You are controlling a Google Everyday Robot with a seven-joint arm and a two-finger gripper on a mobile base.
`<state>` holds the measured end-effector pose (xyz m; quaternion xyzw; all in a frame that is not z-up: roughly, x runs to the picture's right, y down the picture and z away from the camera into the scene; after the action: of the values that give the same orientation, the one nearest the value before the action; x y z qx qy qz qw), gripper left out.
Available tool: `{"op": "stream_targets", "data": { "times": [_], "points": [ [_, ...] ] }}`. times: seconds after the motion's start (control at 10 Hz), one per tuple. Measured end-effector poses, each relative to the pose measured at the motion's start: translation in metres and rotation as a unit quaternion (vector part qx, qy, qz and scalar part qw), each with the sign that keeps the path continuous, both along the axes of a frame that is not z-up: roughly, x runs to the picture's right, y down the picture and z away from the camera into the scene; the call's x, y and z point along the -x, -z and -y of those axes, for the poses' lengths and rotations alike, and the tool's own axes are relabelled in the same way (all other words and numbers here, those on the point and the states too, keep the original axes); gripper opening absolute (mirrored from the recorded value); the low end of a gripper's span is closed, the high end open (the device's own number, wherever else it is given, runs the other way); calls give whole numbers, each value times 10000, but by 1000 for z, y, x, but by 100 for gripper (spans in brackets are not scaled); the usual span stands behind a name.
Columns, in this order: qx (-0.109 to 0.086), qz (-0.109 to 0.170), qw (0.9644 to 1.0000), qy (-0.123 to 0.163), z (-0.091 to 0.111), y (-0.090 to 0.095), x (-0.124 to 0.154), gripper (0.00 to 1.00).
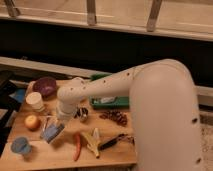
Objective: Place sponge in tray
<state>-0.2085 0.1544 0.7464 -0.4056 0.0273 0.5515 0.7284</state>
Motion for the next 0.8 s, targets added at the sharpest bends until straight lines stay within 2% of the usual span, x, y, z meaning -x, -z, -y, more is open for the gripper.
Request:
{"op": "stream_targets", "data": {
  "times": [0.1,0.3,0.5,0.6,0.7,0.8],
  "points": [
    [-152,-52,9997,-170,23,0,-17,0],
    [-319,-141,9982,-488,57,-5,-46,0],
    [-416,-235,9942,-967,96,-17,-92,0],
    [-436,-294,9920,-1144,110,-22,-111,0],
    [-464,-375,9882,-1413,128,-27,-138,0],
    [-473,-393,9870,-1487,133,-29,-145,0]
  ]
}}
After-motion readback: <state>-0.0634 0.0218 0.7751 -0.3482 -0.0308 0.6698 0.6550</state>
